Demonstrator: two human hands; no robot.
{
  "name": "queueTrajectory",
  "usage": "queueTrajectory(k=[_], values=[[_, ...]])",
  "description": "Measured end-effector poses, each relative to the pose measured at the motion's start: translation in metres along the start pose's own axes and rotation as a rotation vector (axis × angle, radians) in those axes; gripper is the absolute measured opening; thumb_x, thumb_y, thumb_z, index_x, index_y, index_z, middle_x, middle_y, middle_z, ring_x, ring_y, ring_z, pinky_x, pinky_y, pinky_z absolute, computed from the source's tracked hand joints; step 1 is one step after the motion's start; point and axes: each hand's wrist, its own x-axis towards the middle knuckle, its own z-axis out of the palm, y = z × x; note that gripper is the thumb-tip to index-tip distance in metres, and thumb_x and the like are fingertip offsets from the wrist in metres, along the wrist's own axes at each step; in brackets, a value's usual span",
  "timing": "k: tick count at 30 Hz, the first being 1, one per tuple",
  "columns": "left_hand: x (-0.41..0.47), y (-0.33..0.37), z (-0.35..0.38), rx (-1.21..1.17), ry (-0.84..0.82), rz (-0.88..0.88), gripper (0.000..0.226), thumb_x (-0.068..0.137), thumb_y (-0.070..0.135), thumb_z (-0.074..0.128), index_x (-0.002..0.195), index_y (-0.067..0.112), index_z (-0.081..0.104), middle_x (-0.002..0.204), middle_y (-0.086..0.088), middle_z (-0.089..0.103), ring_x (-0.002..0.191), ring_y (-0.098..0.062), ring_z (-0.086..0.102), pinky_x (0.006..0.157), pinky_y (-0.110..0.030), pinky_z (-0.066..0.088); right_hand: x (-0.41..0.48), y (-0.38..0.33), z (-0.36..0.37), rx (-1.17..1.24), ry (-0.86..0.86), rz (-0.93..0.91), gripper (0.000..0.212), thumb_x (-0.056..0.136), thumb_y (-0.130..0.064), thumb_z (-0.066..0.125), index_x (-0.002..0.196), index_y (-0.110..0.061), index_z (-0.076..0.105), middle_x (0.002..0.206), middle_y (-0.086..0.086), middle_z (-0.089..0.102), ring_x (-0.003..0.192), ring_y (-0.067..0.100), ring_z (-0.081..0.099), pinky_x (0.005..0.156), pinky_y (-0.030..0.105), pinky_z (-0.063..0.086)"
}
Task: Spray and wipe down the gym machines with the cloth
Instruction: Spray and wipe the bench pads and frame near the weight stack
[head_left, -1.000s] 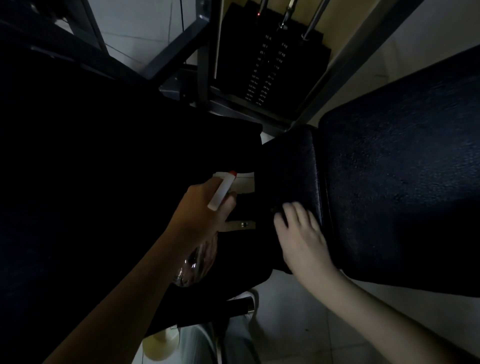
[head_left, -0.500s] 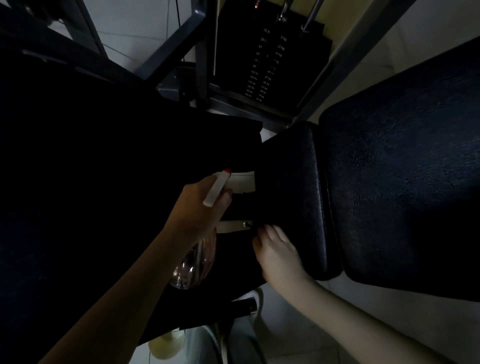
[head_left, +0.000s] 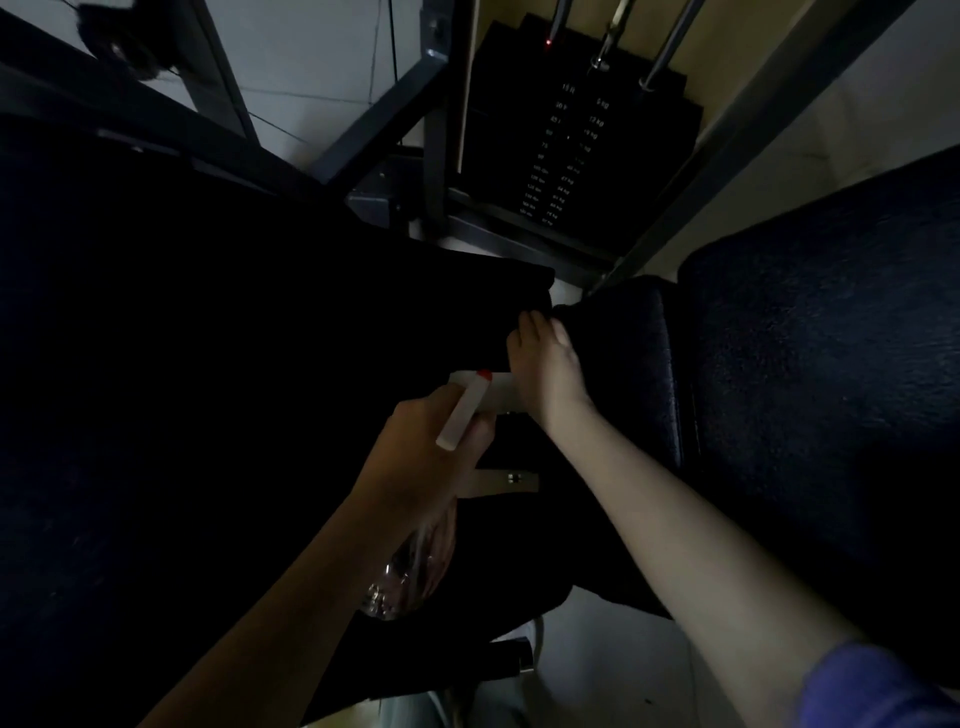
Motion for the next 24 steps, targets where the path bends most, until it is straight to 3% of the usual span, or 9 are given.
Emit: queueTrajectory(k=[3,5,8,11,13,15,19,22,24], values=[[0.0,-0.005,0.0,0.012,-0.009,-0.019,0.019,0.084,0.033,0.052,0.075,0.016,0.053,0.066,0.002,0.051,0.063,-0.022,0.053,0.058,-0.039,0.046,-0.001,0.002,0.006,-0.009,0.071,-0.028,0.027,0.07,-0.015,0.056,0.09,-0.011,0.074,0.103,0.009,0.07,0.099,0.02,0.065,0.092,0.027,0.047],[0.001,-0.009,0.0,0.001,-0.008,-0.013,0.031,0.081,0.043,0.047,0.08,0.013,0.057,0.072,-0.003,0.058,0.068,-0.023,0.059,0.062,-0.042,0.051,-0.008,0.01,-0.006,0.026,0.073,0.061,0.029,0.069,-0.003,0.047,0.082,-0.003,0.073,0.096,0.014,0.07,0.092,0.026,0.066,0.088,0.03,0.05],[0.0,-0.01,0.0,0.002,-0.011,0.014,0.031,0.079,0.048,0.042,0.074,0.019,0.051,0.066,0.0,0.051,0.06,-0.022,0.052,0.057,-0.038,0.045,-0.024,0.024,-0.032,0.014,0.283,0.131,0.035,0.061,0.009,0.056,0.094,0.007,0.066,0.107,0.025,0.065,0.103,0.036,0.061,0.096,0.043,0.047],[-0.004,-0.008,0.0,0.01,-0.027,0.009,0.045,0.081,0.047,0.044,0.086,0.006,0.062,0.066,-0.005,0.054,0.061,-0.025,0.056,0.058,-0.045,0.047,-0.047,0.036,-0.053,0.065,0.395,0.202,0.041,0.065,0.012,0.058,0.105,0.008,0.062,0.12,0.027,0.059,0.116,0.038,0.054,0.104,0.048,0.038],[-0.007,-0.005,0.001,0.0,-0.026,0.0,0.033,0.088,0.035,0.053,0.091,0.003,0.063,0.061,0.001,0.051,0.056,-0.018,0.053,0.055,-0.04,0.045,-0.066,0.037,-0.064,0.102,0.458,0.256,0.037,0.072,0.011,0.053,0.108,0.006,0.061,0.124,0.025,0.057,0.121,0.037,0.05,0.106,0.047,0.034],[-0.007,-0.004,0.0,-0.007,-0.02,-0.013,0.019,0.091,0.021,0.057,0.079,0.007,0.059,0.057,0.008,0.042,0.05,-0.012,0.043,0.054,-0.034,0.039,-0.087,0.034,-0.069,0.147,0.481,0.281,0.037,0.079,0.006,0.044,0.112,0.005,0.059,0.128,0.024,0.054,0.126,0.036,0.046,0.109,0.046,0.029],[-0.007,-0.004,-0.001,0.03,-0.012,-0.009,0.019,0.083,0.033,0.052,0.074,0.017,0.057,0.06,0.003,0.049,0.055,-0.021,0.051,0.055,-0.038,0.044,-0.098,0.026,-0.054,0.079,0.425,0.221,0.032,0.076,0.008,0.05,0.106,0.005,0.063,0.122,0.024,0.059,0.119,0.037,0.053,0.106,0.046,0.034],[-0.007,-0.004,0.0,0.053,0.017,0.002,0.029,0.088,0.025,0.059,0.063,0.029,0.043,0.056,0.006,0.044,0.051,-0.019,0.046,0.052,-0.033,0.037,-0.074,0.016,-0.026,0.093,0.282,0.146,0.037,0.063,0.013,0.056,0.099,0.008,0.065,0.115,0.027,0.062,0.11,0.039,0.058,0.1,0.048,0.041],[-0.008,-0.002,0.001,0.075,0.02,0.013,0.028,0.087,0.024,0.058,0.063,0.027,0.044,0.056,0.007,0.041,0.053,-0.023,0.047,0.054,-0.031,0.035,-0.062,0.004,-0.009,0.131,0.155,0.171,0.035,0.073,0.011,0.057,0.108,0.01,0.062,0.119,0.025,0.059,0.114,0.038,0.056,0.1,0.044,0.042]])
